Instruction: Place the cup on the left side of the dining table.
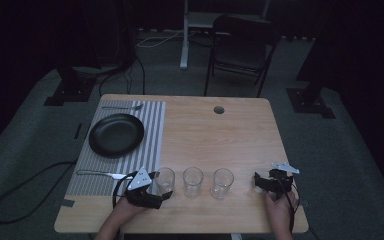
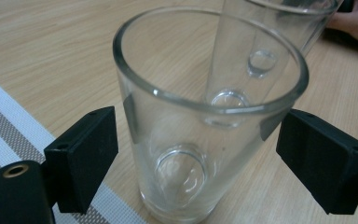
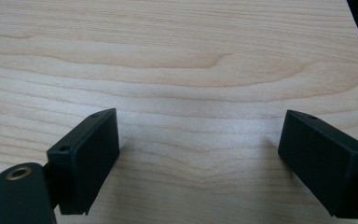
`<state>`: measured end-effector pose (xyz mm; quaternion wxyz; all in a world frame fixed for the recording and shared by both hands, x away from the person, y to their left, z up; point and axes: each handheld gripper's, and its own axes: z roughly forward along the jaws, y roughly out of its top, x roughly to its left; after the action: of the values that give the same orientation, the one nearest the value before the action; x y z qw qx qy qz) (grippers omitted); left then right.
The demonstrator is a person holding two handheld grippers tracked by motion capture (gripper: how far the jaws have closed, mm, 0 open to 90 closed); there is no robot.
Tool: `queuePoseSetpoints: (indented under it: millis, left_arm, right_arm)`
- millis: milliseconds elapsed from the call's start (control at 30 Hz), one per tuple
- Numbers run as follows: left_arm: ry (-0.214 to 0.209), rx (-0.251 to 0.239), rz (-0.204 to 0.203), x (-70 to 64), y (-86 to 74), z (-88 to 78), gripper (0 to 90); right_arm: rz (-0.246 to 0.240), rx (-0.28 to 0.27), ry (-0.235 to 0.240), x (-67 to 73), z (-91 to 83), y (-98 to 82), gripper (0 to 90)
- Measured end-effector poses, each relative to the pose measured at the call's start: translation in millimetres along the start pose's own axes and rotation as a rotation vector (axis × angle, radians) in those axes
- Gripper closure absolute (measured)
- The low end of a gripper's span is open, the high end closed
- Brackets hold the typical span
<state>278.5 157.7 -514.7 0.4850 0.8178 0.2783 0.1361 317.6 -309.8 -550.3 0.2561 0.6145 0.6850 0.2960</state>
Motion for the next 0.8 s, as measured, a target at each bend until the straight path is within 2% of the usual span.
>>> queuePoseSetpoints:
  millis: [300,400,433,567,700,800]
  left_arm:
    - [0.008,-0.052,0.001,1.7,6.3,0.4,13.1]
    - [0.003,-0.055,-0.002,2.0,6.8,0.3,13.1]
    - [0.005,-0.072,0.007,1.3,9.7,0.3,13.1]
    - [0.017,-0.091,0.021,0.7,11.3,1.0,13.3]
    - [0.025,-0.119,0.024,0.9,10.5,0.7,14.7]
    - [0.027,-0.123,0.026,0.3,9.4,1.8,14.7]
  right_arm:
    - [0.0,0.0,0.0,0.0,0.0,0.0,12.0]
    - [0.0,0.0,0.0,0.0,0.0,0.0,12.0]
    - [0.0,0.0,0.0,0.0,0.0,0.0,12.0]
    - [0.0,0.0,0.0,0.0,0.0,0.0,11.9]
    - [0.0,0.0,0.0,0.0,0.0,0.0,12.0]
    - [0.0,0.0,0.0,0.0,0.0,0.0,12.0]
